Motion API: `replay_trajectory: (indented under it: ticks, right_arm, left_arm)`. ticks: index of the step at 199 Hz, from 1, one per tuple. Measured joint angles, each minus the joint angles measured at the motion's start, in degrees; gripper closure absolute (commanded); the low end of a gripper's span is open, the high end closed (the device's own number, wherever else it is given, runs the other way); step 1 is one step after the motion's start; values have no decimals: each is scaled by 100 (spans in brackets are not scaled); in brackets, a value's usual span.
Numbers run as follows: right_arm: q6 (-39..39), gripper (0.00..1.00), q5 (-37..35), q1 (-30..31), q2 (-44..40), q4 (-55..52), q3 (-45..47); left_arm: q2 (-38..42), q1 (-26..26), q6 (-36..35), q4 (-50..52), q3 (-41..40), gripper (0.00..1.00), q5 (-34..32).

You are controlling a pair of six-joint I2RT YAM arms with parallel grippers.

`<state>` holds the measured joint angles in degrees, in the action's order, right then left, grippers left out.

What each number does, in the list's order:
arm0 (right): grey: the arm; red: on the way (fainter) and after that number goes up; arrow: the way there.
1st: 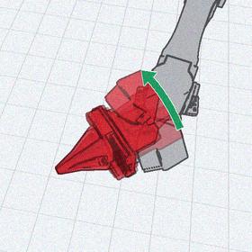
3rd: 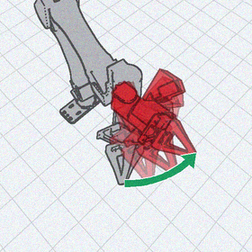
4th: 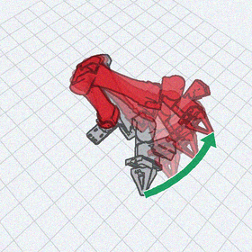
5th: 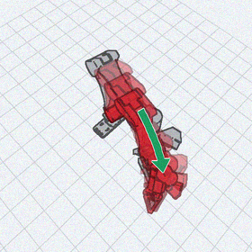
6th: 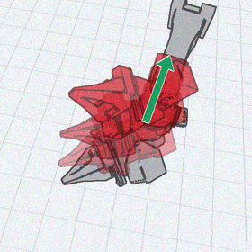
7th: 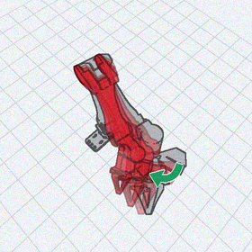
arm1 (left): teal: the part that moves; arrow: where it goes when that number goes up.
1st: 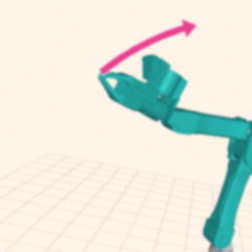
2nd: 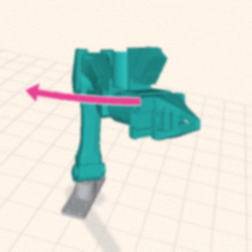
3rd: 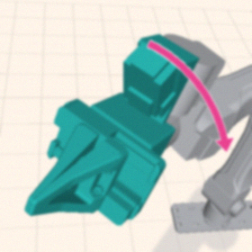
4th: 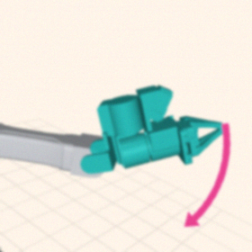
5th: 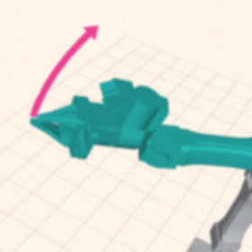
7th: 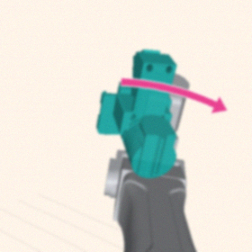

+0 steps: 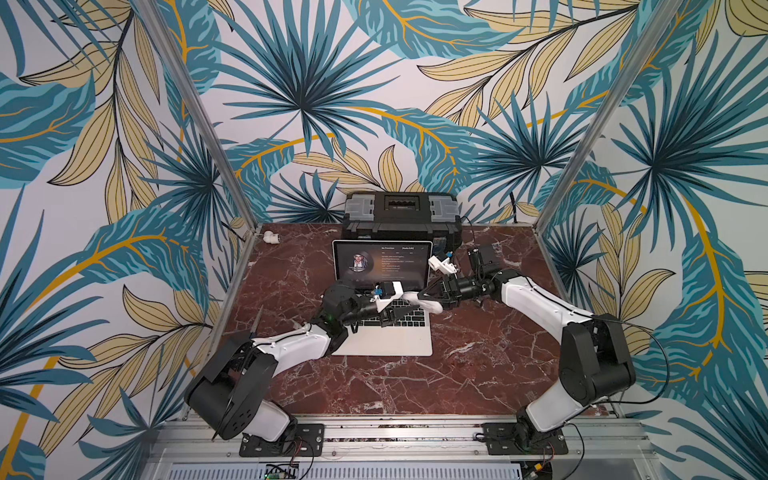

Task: Remove the wireless mouse receiver from the laptop
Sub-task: Place the mouse at the center of the board.

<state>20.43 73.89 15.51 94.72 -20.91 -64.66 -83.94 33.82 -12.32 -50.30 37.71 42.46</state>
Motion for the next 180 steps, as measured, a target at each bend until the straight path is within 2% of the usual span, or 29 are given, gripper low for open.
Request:
replay_trajectory:
  ticks: [12,25,39,50,79,103,142,170,180]
  right_arm:
    - [59,66,-70,28,61,-9,35]
    - [105,66,-122,37,68,-22,42]
    - [186,66,-125,39,63,28,42]
    - [236,66,-122,39,63,48,42]
    - [295,66,-94,37,-33,90,42]
    - [240,66,15,39,-181,85,42]
    - [22,66,164,114,-225,-92,42]
    - [22,66,192,184,-225,-74,39]
    - [68,66,199,192,-225,-4,37]
  left_arm:
    - [61,55,15,-184,4,60,37]
    - [61,76,20,-264,4,61,72]
    - [39,76,42,-284,4,46,92]
    - [22,74,79,-295,4,39,98]
    - [28,2,81,-326,-55,33,17]
    - [48,-166,74,-264,-221,31,17]
    - [26,-216,35,-66,-197,35,151]
    - [-94,-216,70,-35,-79,42,446]
    - [-162,-212,101,-33,-22,48,538]
